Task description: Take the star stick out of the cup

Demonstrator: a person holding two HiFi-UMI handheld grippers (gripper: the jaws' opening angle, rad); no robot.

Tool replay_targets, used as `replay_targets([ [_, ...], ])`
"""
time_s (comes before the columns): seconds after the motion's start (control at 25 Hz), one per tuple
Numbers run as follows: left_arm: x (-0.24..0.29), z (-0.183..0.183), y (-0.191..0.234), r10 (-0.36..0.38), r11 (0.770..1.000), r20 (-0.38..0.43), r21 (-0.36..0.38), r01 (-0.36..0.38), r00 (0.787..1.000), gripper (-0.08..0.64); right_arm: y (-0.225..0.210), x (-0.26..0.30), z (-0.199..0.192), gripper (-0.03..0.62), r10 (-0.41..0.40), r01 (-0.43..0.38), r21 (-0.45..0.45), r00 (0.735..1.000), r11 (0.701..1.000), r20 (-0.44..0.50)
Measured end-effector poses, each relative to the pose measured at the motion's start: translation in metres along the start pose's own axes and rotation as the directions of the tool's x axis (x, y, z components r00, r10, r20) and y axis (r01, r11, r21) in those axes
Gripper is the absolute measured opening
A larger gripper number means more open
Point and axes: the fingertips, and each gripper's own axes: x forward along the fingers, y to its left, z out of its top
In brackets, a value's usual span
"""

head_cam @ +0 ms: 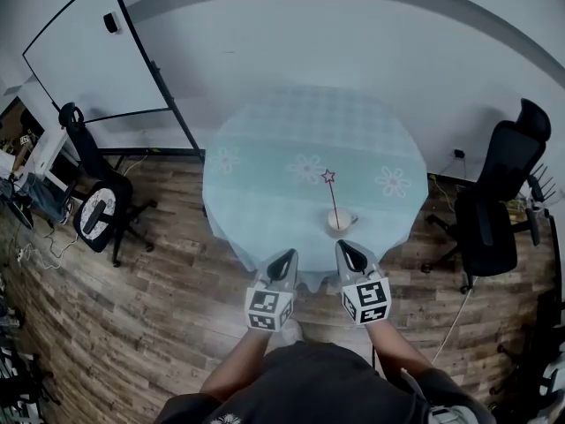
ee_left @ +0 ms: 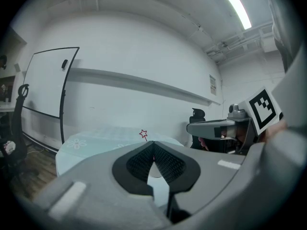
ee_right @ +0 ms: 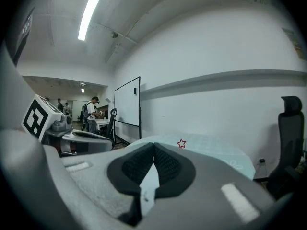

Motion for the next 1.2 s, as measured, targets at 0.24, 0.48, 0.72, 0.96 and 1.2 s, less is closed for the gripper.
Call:
replay_targets([
  [0.24,0.013,-0.003,0.031,-0.032,0.999,-0.009,0.001,0.032,0.999,0.005,0.003,0.027,0.004,0.003,-0.040,0.040,-0.005,0.999,0.999,-0.010],
  [0.48,0.021,-0.005,0.055,-0.047,0.999,-0.016,0.004,0.047,0.999,0.005,0.002,0.043,-0.004,0.003,-0.069,0.068,-0.026,0.997,0.997,-0.036],
  [0.72,0.038,-0.003,0.063,-0.073,0.997,-0.014,-0.005,0.072,0.997,0.005,-0.002,0.053,-0.016,0.003,-0.082,0.080,-0.027,0.994,0.996,-0.075],
  [0.96,0.065,-0.006,0.062,-0.083,0.996,-0.034,-0.008,0.083,0.996,0.005,-0.022,0.071,-0.022,0.003,-0.074,0.070,-0.042,0.992,0.997,-0.104],
  [1.2,0.091,-0.016,0.072,-0.063,0.997,-0.063,-0.040,0.061,0.996,0.005,-0.040,0.097,-0.038,0.003,-0.051,0.046,-0.039,0.987,0.998,-0.152],
])
